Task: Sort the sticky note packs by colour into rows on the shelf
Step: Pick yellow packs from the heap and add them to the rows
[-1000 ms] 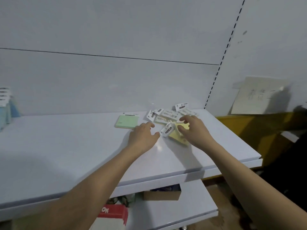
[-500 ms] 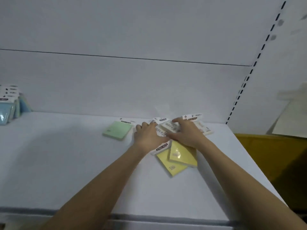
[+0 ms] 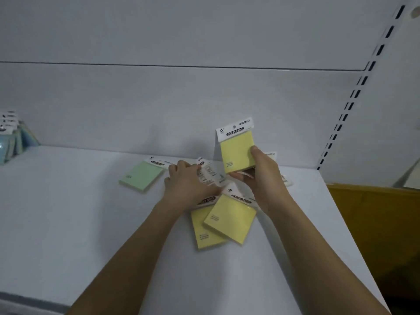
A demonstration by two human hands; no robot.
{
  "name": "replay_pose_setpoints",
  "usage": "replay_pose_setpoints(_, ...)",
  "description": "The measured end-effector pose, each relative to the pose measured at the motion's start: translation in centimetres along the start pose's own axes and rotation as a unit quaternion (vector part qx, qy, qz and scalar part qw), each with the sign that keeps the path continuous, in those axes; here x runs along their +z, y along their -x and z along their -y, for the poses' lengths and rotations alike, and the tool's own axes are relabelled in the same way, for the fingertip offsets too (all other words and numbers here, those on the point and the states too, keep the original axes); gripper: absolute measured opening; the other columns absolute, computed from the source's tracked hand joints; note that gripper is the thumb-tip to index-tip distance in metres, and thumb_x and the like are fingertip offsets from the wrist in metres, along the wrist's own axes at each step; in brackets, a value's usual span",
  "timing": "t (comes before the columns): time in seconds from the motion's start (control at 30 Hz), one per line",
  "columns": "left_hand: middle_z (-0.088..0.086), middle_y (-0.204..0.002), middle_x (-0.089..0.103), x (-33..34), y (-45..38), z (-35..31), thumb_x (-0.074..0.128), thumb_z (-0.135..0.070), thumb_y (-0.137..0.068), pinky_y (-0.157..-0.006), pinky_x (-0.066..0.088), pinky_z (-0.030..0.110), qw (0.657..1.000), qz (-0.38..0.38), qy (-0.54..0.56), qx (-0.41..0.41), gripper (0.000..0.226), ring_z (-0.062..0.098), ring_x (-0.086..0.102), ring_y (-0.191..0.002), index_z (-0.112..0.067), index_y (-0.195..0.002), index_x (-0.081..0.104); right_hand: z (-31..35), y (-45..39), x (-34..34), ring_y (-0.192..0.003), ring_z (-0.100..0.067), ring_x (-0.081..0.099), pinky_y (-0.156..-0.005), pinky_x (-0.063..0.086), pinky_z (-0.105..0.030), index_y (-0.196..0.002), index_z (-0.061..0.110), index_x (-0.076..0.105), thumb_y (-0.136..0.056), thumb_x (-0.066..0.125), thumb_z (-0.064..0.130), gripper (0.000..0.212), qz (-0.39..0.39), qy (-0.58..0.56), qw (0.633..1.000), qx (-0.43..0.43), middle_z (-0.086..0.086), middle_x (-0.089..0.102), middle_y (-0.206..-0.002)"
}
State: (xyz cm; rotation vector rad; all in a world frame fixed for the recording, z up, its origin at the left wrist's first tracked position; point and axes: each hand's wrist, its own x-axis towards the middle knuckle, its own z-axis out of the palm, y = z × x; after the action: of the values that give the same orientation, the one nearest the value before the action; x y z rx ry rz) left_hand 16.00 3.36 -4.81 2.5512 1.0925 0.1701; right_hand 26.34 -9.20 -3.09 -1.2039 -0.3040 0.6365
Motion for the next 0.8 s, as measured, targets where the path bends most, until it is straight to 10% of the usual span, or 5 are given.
replay_pose_setpoints(0.33,0.007,-0.128,0.046,-0.4,-0.8,1.9,0.057,-0.075,-0.069,-0.100,0.031,0.042,0.995,-0.076,-0.062,-0.009,0.084,0.030,0.031,-0.126,-0.020,-0.132,0.050,-0.4,-0.2,0.2,-0.084,-0.020,0.066,-0.063,0.059,-0.028,-0.092,0.014,0.061,-0.101,0.041,0.024,0.024,-0.024,0.007,1.000,0.015,-0.014,0.060,-0.099)
replay_pose_setpoints(0.43,0.005,-0.115,0.058,-1.4,-1.0,1.8,0.049,-0.074,-0.073,-0.096,0.040,0.040,0.982,-0.103,0.149,-0.048,0.064,0.028,0.044,-0.118,-0.029,-0.117,0.058,-0.1,0.1,0.3,-0.078,-0.019,0.065,-0.065,0.058,-0.029,-0.092,0.013,0.061,-0.101,0.040,0.023,0.026,-0.015,0.008,1.000,0.004,-0.013,0.060,-0.091)
replay_pose_setpoints(0.6,0.004,-0.076,0.059,-3.8,-0.8,2.8,0.034,-0.046,-0.092,-0.059,0.035,0.028,0.736,-0.042,0.665,-0.124,0.033,0.020,0.054,-0.067,-0.024,-0.085,0.058,0.2,1.1,1.0,-0.079,-0.021,0.066,-0.071,0.059,-0.030,-0.090,0.003,0.057,-0.099,0.037,0.016,0.025,0.028,0.027,0.999,-0.024,-0.015,0.060,-0.090)
replay_pose_setpoints(0.8,0.004,-0.081,0.061,-5.0,2.0,4.9,0.054,-0.028,-0.094,-0.057,0.040,0.024,0.665,-0.088,0.728,-0.142,0.009,0.017,0.055,-0.068,-0.019,-0.095,0.058,-0.7,2.1,2.0,-0.078,-0.018,0.065,-0.086,0.057,-0.046,-0.102,0.004,0.060,-0.097,0.041,0.013,0.022,0.040,0.082,0.996,-0.010,-0.008,0.061,-0.094)
